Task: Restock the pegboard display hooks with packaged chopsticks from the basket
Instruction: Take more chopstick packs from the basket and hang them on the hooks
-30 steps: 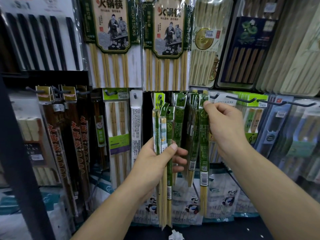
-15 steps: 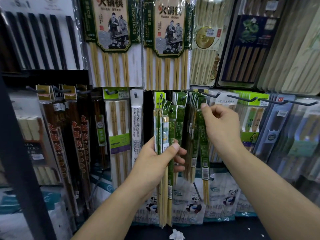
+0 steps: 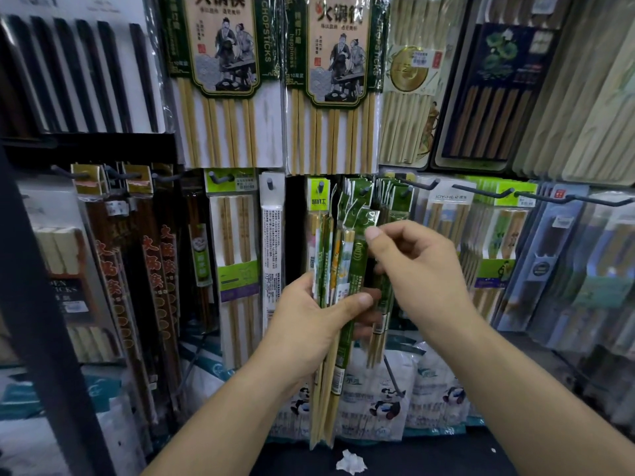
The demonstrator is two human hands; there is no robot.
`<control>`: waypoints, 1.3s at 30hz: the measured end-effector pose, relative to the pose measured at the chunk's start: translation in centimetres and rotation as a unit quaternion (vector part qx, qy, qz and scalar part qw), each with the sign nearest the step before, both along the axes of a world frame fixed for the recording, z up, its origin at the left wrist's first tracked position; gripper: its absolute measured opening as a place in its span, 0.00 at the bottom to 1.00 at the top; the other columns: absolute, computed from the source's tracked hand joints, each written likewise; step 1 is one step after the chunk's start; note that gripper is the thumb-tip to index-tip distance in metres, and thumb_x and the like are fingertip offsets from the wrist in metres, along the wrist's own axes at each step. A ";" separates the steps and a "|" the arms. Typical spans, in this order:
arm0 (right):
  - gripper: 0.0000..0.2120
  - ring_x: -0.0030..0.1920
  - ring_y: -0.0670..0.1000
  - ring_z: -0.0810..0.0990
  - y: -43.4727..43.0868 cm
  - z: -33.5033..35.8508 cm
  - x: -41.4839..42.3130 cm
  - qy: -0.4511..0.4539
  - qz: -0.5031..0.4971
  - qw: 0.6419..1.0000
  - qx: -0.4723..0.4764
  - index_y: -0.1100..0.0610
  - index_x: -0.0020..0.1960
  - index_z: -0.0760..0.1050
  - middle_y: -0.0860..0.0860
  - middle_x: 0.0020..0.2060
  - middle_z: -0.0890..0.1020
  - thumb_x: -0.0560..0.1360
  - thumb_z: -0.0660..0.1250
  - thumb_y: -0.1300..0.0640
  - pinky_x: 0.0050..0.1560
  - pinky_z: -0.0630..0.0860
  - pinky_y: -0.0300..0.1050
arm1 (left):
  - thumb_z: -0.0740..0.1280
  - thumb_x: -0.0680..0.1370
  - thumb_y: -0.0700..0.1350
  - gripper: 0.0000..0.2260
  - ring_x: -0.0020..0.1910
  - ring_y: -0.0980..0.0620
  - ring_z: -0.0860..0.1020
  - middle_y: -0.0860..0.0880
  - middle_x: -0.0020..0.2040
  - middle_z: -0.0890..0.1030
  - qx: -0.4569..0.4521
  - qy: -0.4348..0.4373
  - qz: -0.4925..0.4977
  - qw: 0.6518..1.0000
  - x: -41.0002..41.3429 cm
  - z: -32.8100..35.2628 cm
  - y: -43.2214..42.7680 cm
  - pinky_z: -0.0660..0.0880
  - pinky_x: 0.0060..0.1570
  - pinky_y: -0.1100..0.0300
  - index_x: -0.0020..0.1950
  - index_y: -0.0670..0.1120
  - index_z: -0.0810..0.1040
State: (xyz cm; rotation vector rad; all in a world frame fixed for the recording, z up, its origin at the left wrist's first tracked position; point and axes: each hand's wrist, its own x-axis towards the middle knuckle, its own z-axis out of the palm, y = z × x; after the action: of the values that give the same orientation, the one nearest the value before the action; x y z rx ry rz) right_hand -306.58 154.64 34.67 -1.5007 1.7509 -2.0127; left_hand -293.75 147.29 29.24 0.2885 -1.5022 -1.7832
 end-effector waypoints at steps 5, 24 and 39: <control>0.10 0.29 0.45 0.75 -0.2 0.1 0.1 -0.051 0.012 0.999 0.001 0.57 0.42 0.80 0.57 0.33 0.75 0.81 0.68 0.56 0.27 0.74 0.34 | 0.76 0.72 0.46 0.17 0.51 0.42 0.87 0.44 0.53 0.88 -0.005 0.015 -0.009 1.000 -0.1 -0.2 0.0 0.85 0.46 0.48 0.60 0.48 0.80; 0.13 0.27 0.41 0.73 -0.8 3.1 -2.8 -0.099 -0.071 0.992 -0.028 0.54 0.38 0.77 0.46 0.27 0.74 0.81 0.68 0.55 0.29 0.69 0.31 | 0.67 0.83 0.46 0.07 0.31 0.54 0.71 0.52 0.33 0.73 -0.022 -0.021 0.016 0.999 0.2 -0.5 -1.2 0.73 0.32 0.60 0.47 0.55 0.81; 0.18 0.26 0.43 0.69 -0.8 3.1 -3.3 -0.102 -0.077 0.992 -0.024 0.53 0.32 0.73 0.47 0.25 0.72 0.80 0.67 0.55 0.26 0.67 0.33 | 0.66 0.83 0.47 0.06 0.29 0.54 0.70 0.51 0.34 0.75 0.014 -0.009 0.008 1.000 0.5 -0.2 -0.9 0.69 0.28 0.60 0.50 0.48 0.71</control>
State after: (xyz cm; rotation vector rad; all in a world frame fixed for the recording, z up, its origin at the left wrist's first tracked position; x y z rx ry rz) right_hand -309.84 153.79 37.74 -1.1541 1.7959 -2.2066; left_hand -293.30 146.41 29.09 0.3308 -1.4854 -1.7936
